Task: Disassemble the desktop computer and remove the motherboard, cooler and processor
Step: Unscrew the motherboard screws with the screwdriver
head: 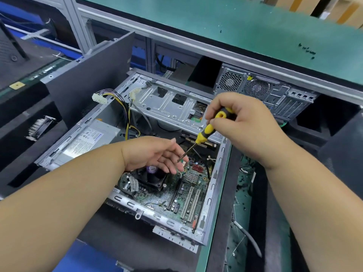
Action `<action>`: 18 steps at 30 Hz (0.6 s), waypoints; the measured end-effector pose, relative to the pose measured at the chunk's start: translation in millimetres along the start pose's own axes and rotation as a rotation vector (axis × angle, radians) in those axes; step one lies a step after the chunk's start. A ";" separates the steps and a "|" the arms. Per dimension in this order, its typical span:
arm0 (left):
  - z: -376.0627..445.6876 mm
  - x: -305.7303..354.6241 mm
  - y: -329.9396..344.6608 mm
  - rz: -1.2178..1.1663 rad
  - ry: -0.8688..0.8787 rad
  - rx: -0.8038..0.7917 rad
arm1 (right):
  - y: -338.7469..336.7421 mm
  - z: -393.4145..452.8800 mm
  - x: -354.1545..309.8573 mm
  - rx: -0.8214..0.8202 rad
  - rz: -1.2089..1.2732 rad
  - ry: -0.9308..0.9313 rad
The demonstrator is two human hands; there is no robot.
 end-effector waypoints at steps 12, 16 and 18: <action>-4.1 10.7 2.5 0.000 0.130 -0.003 | -7.8 -12.3 -4.6 0.080 -0.024 0.033; -2.0 17.9 -3.5 0.043 0.151 0.171 | -26.0 -18.7 1.6 0.260 -0.008 0.034; -1.5 25.6 -0.2 0.132 0.164 0.229 | -39.1 -23.2 9.1 0.385 0.017 0.056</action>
Point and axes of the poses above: each hand's wrist, its own z-axis towards the middle knuckle, its own y-axis out of the palm, x = y × z, the point moved 6 cm from there along z, towards the middle knuckle, and after that the axes turned 5 degrees about -z, right-handed, at the moved point
